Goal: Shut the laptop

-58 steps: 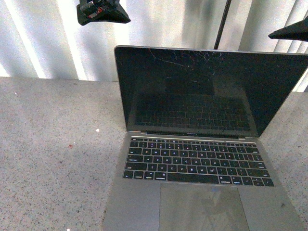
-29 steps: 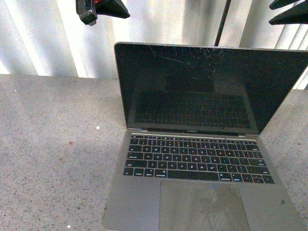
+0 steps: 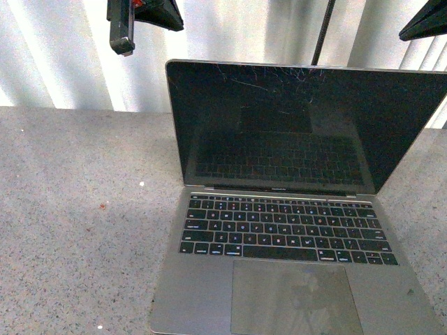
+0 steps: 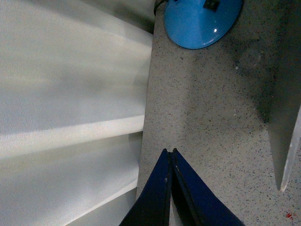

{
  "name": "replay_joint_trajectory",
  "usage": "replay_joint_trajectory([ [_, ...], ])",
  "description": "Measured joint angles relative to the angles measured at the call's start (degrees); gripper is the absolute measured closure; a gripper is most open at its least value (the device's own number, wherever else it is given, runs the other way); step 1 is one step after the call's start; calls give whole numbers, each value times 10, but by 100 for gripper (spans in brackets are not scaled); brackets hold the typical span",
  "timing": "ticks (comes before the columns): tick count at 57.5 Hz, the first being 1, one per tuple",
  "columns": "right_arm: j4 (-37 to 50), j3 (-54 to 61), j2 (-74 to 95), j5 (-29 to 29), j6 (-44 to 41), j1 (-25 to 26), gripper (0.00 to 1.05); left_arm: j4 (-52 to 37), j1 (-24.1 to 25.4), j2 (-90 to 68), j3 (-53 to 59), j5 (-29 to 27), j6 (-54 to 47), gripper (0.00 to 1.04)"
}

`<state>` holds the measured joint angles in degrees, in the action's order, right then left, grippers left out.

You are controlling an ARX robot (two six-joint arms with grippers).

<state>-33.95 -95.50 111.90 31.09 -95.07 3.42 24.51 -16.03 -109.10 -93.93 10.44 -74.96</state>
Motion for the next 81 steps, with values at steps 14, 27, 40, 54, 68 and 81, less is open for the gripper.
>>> replay_joint_trajectory([
  [14, 11, 7, 3, -2, 3, -20, 102, -5, -19, 0, 0, -4, 10, 101],
  [27, 22, 24, 3, -12, 14, -31, 102, -25, -26, 0, 25, -5, 9, 101],
  [40, 22, 37, 3, -20, 21, -31, 102, -50, -32, 0, 37, -7, 6, 101],
  [54, 15, 44, 3, -24, 29, -31, 102, -56, -39, 0, 40, -11, 4, 101],
  [68, 12, 47, 3, -25, 30, -30, 102, -54, -43, -10, 45, -15, 3, 101],
  [81, -7, 47, 3, -18, 35, -29, 102, -43, -47, -14, 49, -10, 0, 101],
])
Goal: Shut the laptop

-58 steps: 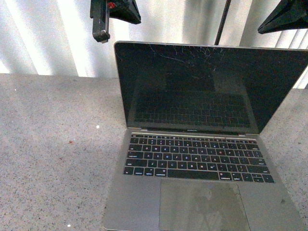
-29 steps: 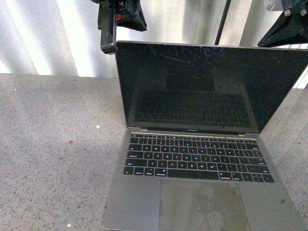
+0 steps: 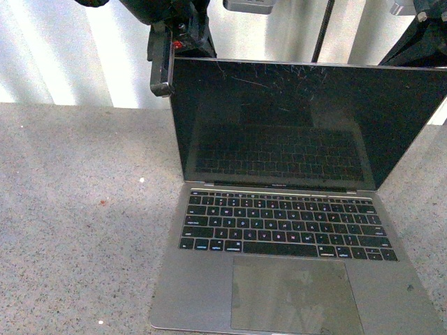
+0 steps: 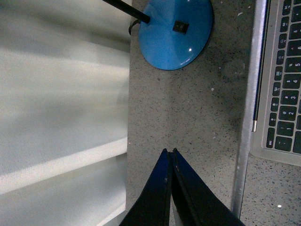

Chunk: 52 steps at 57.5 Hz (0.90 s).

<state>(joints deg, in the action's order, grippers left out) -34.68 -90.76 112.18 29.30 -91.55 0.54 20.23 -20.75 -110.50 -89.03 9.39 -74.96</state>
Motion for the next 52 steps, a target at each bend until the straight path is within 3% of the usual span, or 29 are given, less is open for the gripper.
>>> replay_joint_trajectory([
  [52, -81, -2, 0, -16, 12, -7, 102, 39, -1, -7, -5, 12, -3, 101],
])
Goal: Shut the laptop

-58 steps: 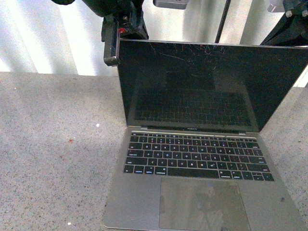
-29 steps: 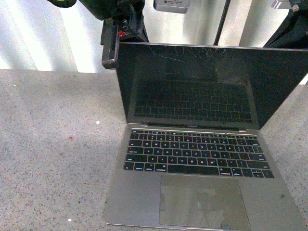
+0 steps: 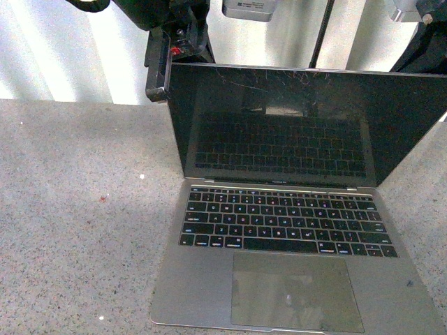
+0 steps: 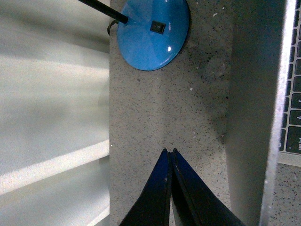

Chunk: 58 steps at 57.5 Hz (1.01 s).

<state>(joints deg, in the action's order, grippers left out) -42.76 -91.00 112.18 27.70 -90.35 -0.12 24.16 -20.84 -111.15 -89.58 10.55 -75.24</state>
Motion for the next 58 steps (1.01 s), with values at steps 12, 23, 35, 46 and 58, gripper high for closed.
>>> replay_joint_trajectory([
  [12, -6, 0, 0, -5, 1, -4, 102, 24, -2, -3, -5, 0, -6, 101],
  [23, -10, 9, 0, -13, 8, -14, 102, 29, -5, -3, -5, -1, -10, 101],
  [35, -6, 28, -12, -20, 23, -24, 102, 29, -8, -3, -5, 1, -11, 101],
  [46, -5, 45, -19, -21, 38, -37, 102, 38, -12, -2, 1, 5, -11, 101],
  [58, -1, 63, -25, -22, 52, -48, 102, 47, -18, 2, 21, 5, -11, 101],
])
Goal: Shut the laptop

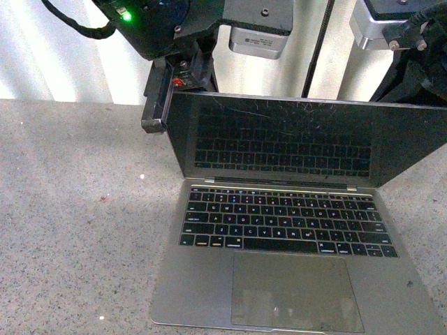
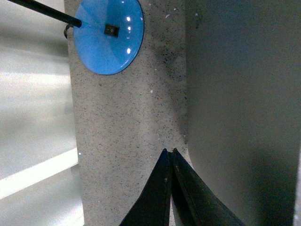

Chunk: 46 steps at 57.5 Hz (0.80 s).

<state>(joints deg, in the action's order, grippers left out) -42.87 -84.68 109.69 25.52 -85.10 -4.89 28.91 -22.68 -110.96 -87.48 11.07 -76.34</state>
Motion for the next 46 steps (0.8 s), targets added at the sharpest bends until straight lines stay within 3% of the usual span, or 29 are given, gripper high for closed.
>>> replay_joint_trajectory([
  [46, 29, 69, -1, -3, 4, -10, 102, -28, -28, 28, 73, 5, 3, 101],
])
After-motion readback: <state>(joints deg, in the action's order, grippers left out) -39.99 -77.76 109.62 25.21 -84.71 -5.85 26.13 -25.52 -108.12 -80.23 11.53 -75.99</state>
